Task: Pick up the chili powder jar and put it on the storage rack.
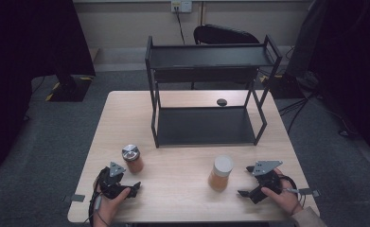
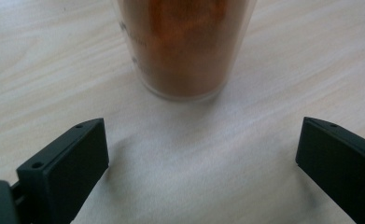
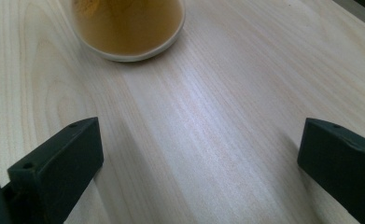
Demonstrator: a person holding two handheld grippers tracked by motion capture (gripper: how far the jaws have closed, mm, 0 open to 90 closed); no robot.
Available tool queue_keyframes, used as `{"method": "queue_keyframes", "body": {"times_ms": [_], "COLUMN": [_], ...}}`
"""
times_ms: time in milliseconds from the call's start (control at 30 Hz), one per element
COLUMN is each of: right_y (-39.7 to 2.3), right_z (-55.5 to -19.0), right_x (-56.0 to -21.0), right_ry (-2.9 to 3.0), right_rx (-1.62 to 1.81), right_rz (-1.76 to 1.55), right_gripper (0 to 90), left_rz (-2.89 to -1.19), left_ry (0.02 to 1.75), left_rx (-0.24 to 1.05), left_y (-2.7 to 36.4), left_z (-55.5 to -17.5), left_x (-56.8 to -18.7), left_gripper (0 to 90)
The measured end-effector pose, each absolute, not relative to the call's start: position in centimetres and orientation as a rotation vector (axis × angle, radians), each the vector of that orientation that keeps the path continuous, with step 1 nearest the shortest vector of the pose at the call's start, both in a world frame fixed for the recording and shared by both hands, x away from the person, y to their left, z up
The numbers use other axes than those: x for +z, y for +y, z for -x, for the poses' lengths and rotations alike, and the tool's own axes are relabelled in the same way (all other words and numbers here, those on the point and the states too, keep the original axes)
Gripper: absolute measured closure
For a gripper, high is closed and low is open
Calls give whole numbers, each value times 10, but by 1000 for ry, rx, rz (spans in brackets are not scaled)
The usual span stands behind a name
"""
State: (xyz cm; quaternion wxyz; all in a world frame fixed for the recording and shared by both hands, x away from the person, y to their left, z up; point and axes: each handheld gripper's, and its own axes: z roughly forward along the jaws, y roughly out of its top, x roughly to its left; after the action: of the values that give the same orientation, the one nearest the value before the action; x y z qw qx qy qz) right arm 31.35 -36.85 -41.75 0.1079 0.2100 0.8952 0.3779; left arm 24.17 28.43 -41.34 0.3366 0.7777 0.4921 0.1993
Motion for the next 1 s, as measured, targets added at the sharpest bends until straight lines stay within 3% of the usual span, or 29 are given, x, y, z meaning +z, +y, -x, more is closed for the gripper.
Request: {"method": "queue_keyframes", "body": {"times_ms": [633,1000], "right_y": [-369,-369], "right_z": [-314,-314], "right_x": [-418,-418], "right_ry": [2634,2634], "right_rx": [1113,1112], "right_rz": [-617,-617], "right_gripper": [0,0], "left_rz": [-1848,-1820], "left_ry": [1318,1288], "left_rx": [481,487], "left_y": [292,288], "left_z": [-261,-275], "left_x": [-423,-428], "left_gripper": [38,163]}}
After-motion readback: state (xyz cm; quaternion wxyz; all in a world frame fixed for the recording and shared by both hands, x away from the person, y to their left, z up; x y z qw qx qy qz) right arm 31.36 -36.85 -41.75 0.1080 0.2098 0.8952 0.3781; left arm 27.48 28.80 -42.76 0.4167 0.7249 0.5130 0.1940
